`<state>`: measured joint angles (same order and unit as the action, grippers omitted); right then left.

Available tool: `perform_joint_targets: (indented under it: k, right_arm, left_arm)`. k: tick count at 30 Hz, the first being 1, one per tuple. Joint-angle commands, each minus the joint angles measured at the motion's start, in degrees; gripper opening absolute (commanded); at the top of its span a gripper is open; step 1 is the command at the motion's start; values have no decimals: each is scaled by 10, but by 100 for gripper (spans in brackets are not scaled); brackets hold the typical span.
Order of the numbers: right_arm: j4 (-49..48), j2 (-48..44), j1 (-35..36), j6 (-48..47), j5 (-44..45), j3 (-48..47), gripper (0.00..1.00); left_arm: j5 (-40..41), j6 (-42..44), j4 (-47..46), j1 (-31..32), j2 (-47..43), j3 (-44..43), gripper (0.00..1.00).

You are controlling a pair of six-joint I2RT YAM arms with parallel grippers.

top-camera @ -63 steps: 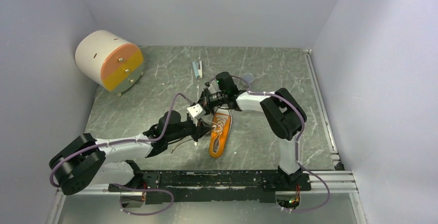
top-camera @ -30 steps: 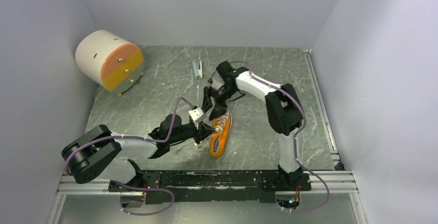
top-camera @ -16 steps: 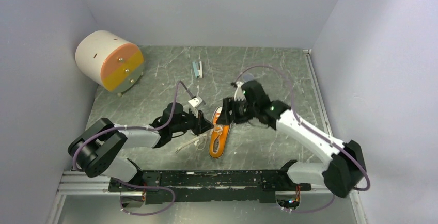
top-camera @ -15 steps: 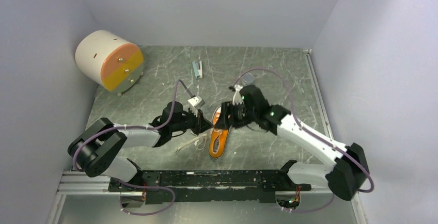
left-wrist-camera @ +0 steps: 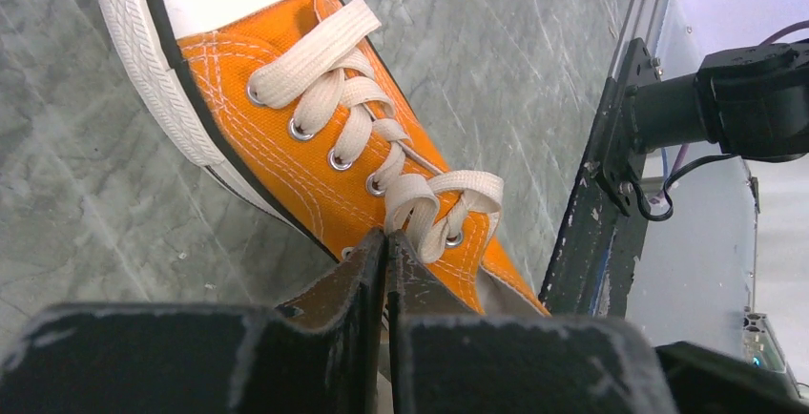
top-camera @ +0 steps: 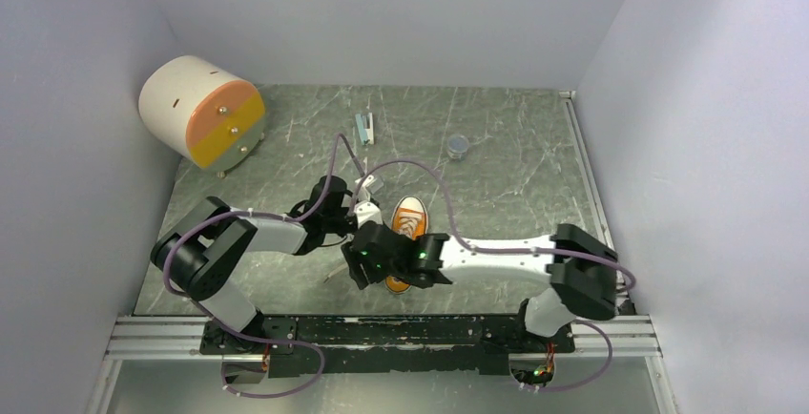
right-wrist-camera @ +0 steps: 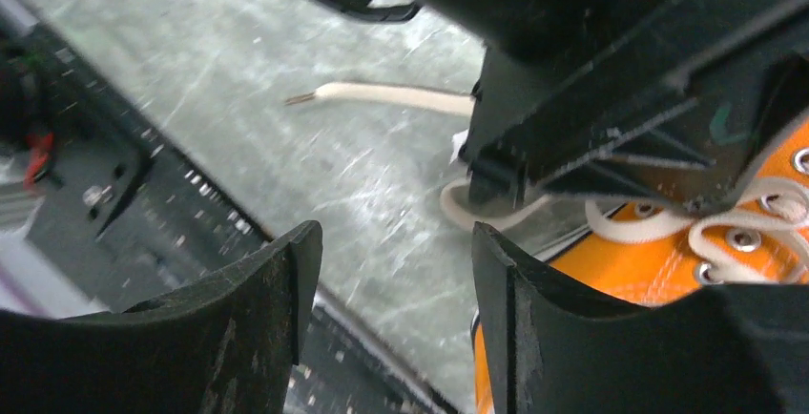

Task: Tie the shoes

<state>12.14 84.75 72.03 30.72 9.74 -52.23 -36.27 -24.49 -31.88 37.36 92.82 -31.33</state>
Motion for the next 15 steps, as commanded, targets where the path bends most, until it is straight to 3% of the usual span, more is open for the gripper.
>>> perform_joint_targets:
  k: [1, 7, 15]
  right_arm:
    - [23, 77, 28, 43, 126, -41, 62]
    - [38, 137, 59, 119, 206, -55, 60]
    - [-40, 155, 56, 93, 202, -13, 54]
  left_arm:
    - [-28, -17, -1, -7, 6, -5, 10]
    - [-32, -27, -4, -10, 20, -16, 10]
    - [-33, -30, -4, -10, 18, -17, 10]
